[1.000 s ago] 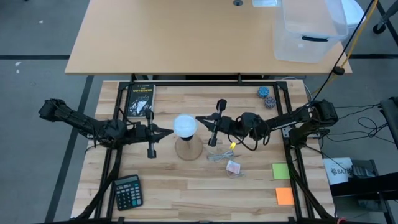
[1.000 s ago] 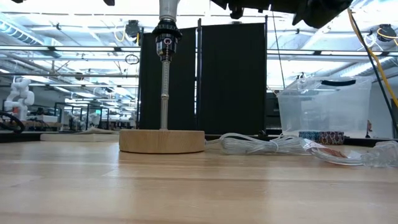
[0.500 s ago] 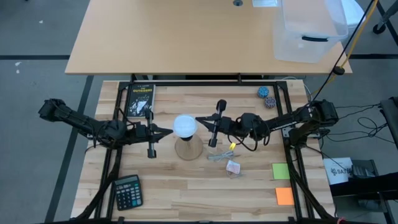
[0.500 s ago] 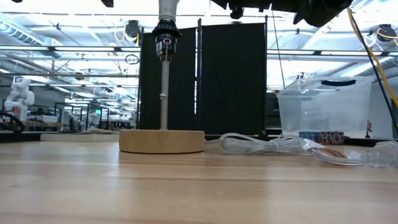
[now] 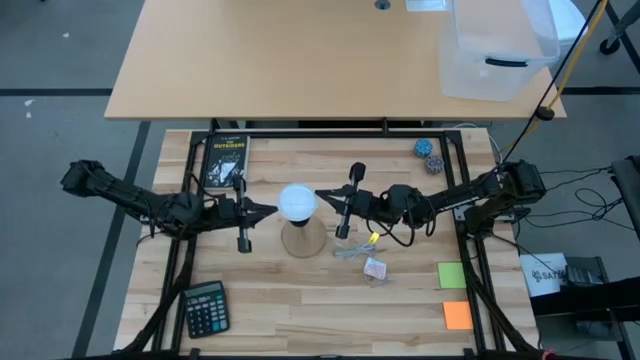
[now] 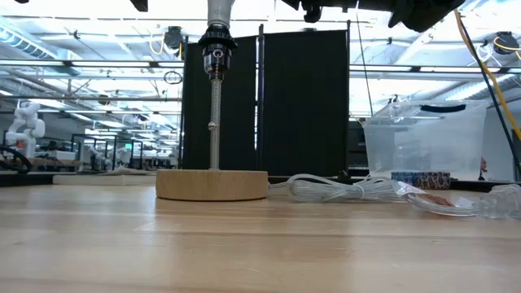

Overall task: Screw lightbulb
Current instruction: Insert the lightbulb into the lamp socket

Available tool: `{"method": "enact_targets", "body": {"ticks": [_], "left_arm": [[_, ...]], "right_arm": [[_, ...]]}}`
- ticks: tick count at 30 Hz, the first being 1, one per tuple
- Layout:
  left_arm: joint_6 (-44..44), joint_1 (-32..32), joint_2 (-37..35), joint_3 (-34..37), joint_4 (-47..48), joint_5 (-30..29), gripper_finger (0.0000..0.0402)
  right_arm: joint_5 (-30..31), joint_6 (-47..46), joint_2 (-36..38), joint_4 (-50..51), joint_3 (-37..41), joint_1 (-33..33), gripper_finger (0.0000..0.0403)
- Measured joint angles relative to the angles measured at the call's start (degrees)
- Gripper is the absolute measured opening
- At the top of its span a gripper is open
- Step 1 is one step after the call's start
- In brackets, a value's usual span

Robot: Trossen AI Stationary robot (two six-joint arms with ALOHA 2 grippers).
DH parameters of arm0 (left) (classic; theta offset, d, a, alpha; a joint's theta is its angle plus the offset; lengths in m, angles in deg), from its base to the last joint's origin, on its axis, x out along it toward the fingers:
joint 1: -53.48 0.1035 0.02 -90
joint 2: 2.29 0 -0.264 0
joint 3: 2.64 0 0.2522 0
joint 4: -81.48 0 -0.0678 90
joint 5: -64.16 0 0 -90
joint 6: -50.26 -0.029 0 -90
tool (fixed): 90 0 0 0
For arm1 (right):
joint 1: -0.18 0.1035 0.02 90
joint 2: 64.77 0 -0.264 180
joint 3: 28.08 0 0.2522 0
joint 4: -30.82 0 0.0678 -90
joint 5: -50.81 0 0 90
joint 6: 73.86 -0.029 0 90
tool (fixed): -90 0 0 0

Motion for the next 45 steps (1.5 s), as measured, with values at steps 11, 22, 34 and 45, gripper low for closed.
{"method": "enact_targets", "body": {"ticks": [11,22,34,45], "left_arm": [[2.2,0.4,-0.1,0.0,1.9,-4.7,0.0000],[2.9,0.3,0.0,0.0,3.8,-7.9,0.0000],[0.3,-1.4,-7.7,0.0,7.3,-10.6,0.0000],[-1.7,-4.9,-8.4,0.0,7.1,-0.1,0.0000]], "right_arm": [[0.6,2.2,0.0,0.4,0.0,2.2,0.0000],[2.2,2.7,-0.3,2.7,0.1,3.7,0.0000],[6.6,3.9,-0.3,4.8,0.1,5.0,0.0000],[13.8,5.0,-0.2,1.7,0.1,2.8,0.0000]]}}
